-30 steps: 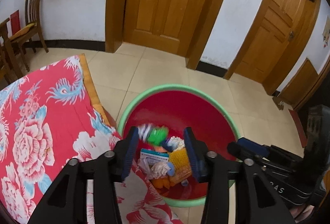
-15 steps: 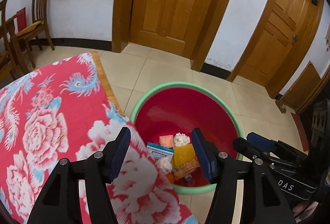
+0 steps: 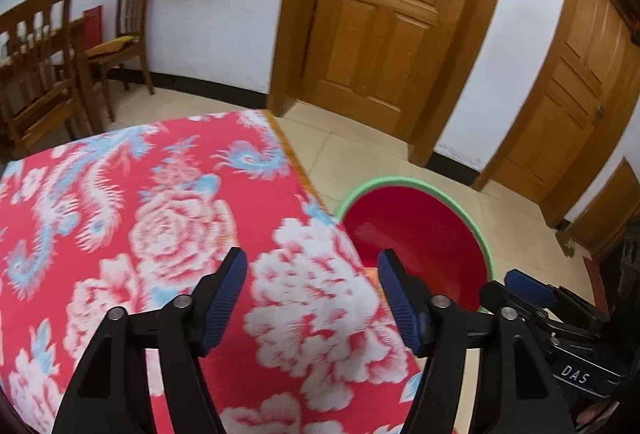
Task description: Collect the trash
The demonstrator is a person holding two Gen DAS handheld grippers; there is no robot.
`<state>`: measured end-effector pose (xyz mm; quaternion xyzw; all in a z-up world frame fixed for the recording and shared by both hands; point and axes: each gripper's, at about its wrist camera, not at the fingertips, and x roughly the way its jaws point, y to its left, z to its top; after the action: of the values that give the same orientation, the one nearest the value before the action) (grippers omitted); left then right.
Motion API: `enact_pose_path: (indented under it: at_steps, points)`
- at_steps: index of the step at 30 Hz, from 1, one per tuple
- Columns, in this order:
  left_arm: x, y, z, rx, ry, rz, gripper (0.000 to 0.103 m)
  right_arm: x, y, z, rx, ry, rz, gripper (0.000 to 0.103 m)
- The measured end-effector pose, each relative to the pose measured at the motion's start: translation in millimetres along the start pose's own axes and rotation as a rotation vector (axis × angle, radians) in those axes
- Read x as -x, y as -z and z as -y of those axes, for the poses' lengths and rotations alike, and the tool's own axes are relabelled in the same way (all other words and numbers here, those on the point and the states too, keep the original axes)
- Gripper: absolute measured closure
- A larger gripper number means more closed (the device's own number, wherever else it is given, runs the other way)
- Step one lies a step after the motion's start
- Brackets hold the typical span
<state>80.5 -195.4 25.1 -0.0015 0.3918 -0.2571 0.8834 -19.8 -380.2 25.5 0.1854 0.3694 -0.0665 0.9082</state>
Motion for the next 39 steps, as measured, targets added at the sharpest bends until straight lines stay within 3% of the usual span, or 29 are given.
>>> enact_pose_path:
  at_steps: [3, 5, 18, 39]
  points:
    - [14.8, 3.3, -12.8, 0.015, -0.035, 0.027, 0.032, 5.1, 1.4, -12.7, 0.020, -0.006, 0.004, 0.033]
    - [24.0, 5.5, -20.6, 0.023, -0.055, 0.040, 0.031, 8.2, 3.3, -20.5, 0.031, -0.009, 0.008, 0.022]
    - [65.8, 21.4, -59.7, 0.086, -0.139, 0.080, 0.029, 25.2, 18.7, -71.5, 0.102, -0.039, 0.026, 0.022]
    - [103.9, 42.2, -87.3, 0.150, -0.215, 0.129, 0.029, 43.0, 29.6, -103.0, 0.142, -0.061, 0.047, 0.022]
